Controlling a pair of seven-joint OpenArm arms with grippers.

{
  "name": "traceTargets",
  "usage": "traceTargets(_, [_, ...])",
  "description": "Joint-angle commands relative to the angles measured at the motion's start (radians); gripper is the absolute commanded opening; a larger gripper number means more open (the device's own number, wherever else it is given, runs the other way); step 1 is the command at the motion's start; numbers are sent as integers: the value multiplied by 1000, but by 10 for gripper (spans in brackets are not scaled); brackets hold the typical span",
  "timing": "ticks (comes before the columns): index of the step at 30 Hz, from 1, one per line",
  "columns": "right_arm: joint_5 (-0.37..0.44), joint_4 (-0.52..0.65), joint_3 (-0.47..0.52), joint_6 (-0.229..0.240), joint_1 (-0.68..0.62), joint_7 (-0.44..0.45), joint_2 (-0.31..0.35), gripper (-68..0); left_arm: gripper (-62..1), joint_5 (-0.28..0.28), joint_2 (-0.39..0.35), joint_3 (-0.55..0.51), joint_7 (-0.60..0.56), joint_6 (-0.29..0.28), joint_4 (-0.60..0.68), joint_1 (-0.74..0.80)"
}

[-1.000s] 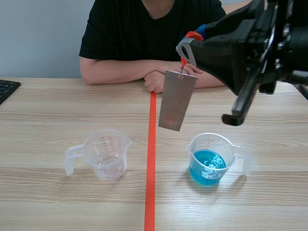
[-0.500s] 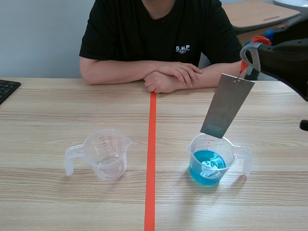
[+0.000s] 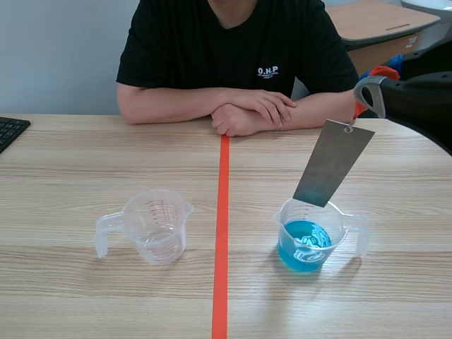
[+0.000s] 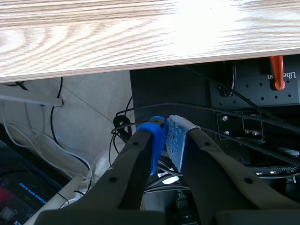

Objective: Do the redox reaction experiment.
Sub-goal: 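Move the plate over the blue solution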

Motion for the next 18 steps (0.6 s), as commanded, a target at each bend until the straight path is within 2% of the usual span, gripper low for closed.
traceTargets(1, [14,19,2,5,-2,18,10,-658,-560,-2,0,-3,-10,-2,7,11])
traceTargets(18, [14,19,2,5,-2,17,10,-658,-560,-2,-9,-4,-11,-1,7,11])
